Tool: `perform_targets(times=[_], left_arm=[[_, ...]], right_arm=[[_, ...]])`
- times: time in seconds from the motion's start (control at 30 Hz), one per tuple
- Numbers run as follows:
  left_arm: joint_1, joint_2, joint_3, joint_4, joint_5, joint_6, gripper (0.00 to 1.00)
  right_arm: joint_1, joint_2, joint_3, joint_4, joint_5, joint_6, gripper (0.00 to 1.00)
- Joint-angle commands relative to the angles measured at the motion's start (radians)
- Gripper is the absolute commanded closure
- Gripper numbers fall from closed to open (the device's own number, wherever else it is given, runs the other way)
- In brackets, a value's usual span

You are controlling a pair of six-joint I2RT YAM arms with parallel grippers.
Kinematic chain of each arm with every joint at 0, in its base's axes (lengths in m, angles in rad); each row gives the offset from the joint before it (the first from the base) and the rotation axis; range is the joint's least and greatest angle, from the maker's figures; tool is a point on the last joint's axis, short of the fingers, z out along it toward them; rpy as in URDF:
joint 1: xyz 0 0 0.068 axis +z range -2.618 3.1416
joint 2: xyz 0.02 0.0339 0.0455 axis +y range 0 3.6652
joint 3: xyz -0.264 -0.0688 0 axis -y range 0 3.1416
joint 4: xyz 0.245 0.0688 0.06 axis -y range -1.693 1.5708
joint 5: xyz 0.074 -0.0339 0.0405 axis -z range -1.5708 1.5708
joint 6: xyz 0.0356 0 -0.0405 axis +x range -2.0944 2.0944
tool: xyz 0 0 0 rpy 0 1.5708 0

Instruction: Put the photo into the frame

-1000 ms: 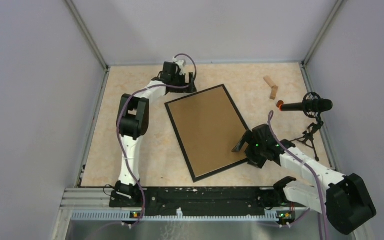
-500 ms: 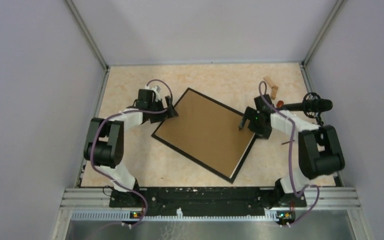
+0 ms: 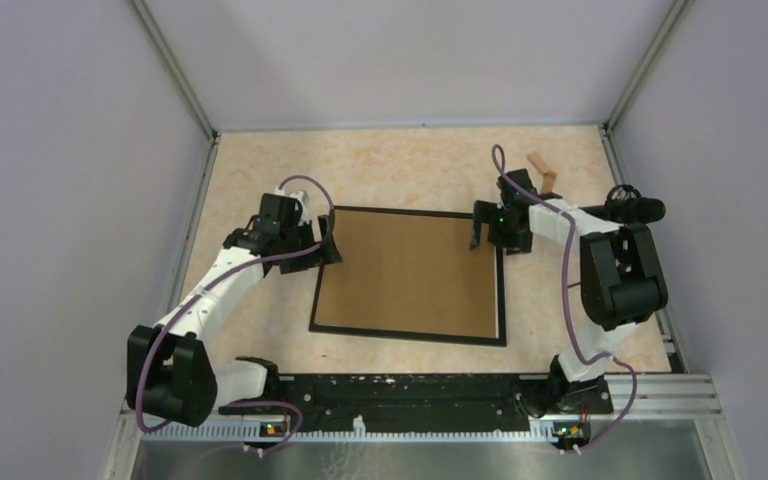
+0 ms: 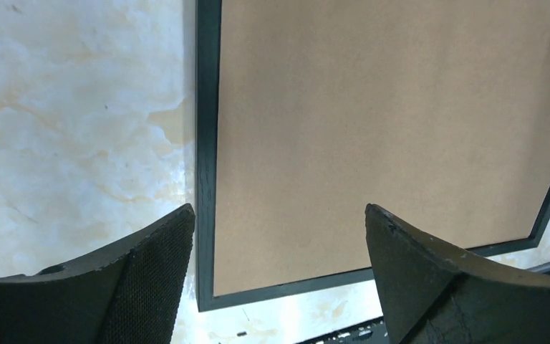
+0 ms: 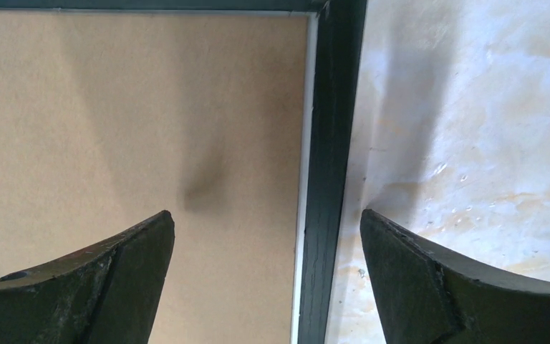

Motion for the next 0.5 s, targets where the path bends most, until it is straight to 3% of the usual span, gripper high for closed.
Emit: perform_targets(times=[0.0,0.47], left_arm=[[-0.025,0.03,0.007,-0.107,0.003,-0.064,0.1],[-0.048,0.089,-0.127,0.047,0.076,-0.142,0.11]], right_arm=[[0.004,-0.058,-0.056,0.0,-0.085,-0.018,0.01],[0.004,-0.096,-0.143,0.029,-0.148,-0.015,0.01]])
